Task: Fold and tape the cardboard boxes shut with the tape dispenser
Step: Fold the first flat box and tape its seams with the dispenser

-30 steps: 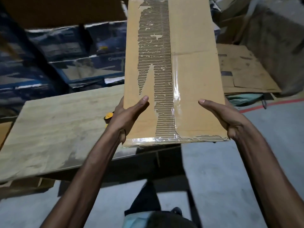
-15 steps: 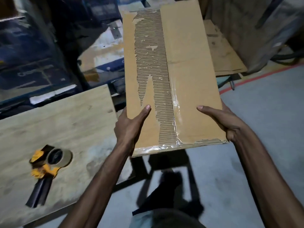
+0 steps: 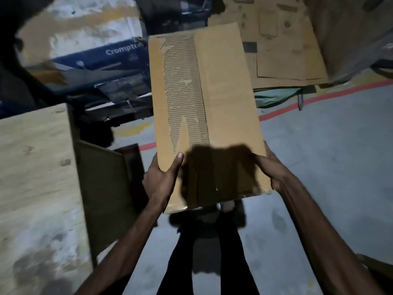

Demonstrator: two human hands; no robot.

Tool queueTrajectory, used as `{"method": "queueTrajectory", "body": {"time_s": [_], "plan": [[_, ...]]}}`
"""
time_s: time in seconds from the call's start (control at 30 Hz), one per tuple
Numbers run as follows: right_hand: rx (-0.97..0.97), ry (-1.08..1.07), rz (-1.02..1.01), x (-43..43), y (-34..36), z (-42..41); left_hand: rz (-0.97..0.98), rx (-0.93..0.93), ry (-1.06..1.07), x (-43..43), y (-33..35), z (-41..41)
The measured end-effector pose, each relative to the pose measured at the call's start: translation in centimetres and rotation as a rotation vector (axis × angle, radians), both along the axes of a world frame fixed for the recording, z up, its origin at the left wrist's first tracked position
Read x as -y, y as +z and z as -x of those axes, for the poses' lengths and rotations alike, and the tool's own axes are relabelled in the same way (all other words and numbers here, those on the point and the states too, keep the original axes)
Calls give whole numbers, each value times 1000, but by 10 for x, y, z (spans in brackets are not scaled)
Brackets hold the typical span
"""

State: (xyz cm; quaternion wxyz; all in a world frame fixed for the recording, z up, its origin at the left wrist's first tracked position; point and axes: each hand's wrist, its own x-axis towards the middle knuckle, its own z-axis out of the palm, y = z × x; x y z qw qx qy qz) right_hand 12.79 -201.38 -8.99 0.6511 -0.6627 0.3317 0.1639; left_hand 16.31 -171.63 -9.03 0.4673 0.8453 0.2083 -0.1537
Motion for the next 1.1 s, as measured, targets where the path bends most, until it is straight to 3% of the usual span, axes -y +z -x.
{"method": "queueTrajectory", "body": {"time_s": [0.23,0.5,0.67,0.9,1.1], "plan": [[-117,-124,-116,99,-158,-41,-130,-13,49,105,-157,-25],[-107,-23,15,199,-366,-63,-129,-46,-21,203,-373,-30],[-239,46,89,241,-488,-41,-77,-65,-97,225,-494,-27],[-312,-2,163,253,-569,-12,25,-133,-195,233,-575,6],[-373,4,333,247,-557,-17,-85,-197,-241,244,-564,0]]}}
